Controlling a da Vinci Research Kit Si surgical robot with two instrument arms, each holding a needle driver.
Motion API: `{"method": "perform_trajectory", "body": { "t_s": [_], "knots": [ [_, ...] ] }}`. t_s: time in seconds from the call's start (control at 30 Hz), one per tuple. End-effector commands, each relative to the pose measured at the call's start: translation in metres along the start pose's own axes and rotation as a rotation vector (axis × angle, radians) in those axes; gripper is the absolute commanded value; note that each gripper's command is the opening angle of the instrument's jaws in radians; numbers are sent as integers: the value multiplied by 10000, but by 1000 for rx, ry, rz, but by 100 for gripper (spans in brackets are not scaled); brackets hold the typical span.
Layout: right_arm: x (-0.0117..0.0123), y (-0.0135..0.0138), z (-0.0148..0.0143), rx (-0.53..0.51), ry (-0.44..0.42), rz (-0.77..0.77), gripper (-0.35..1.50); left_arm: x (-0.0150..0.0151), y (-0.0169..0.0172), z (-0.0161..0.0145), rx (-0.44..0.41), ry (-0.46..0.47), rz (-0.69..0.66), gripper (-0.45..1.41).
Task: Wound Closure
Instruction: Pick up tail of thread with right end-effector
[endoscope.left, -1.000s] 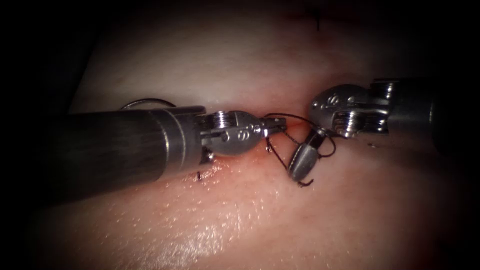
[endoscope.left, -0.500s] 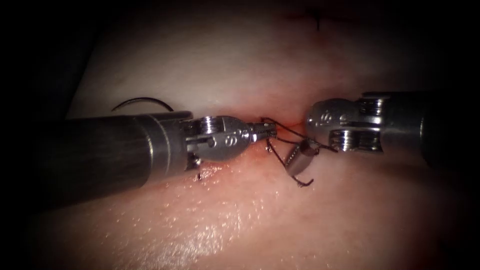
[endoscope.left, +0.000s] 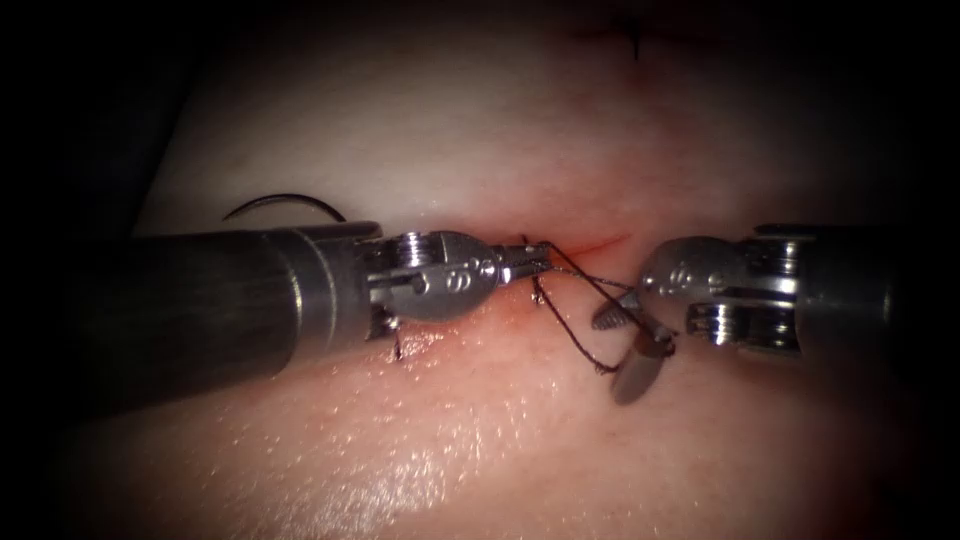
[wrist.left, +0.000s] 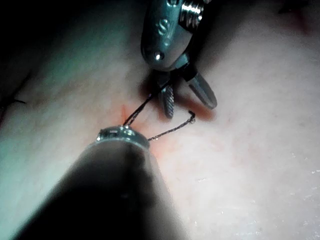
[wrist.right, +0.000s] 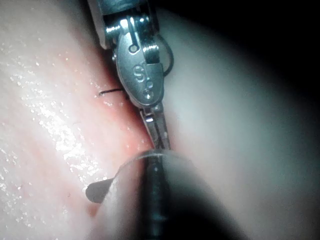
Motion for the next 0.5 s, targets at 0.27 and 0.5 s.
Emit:
{"method": "perform_trajectory", "body": {
  "t_s": [0.27, 0.5],
  "knots": [
    [8, 2, 24, -58, -22, -33, 101, 0, -1, 7, 2, 2, -3, -45],
    [20, 0, 24, -219, 26, -79, -35, 0, -1, 6, 1, 3, -8, -45]
  ]
}}
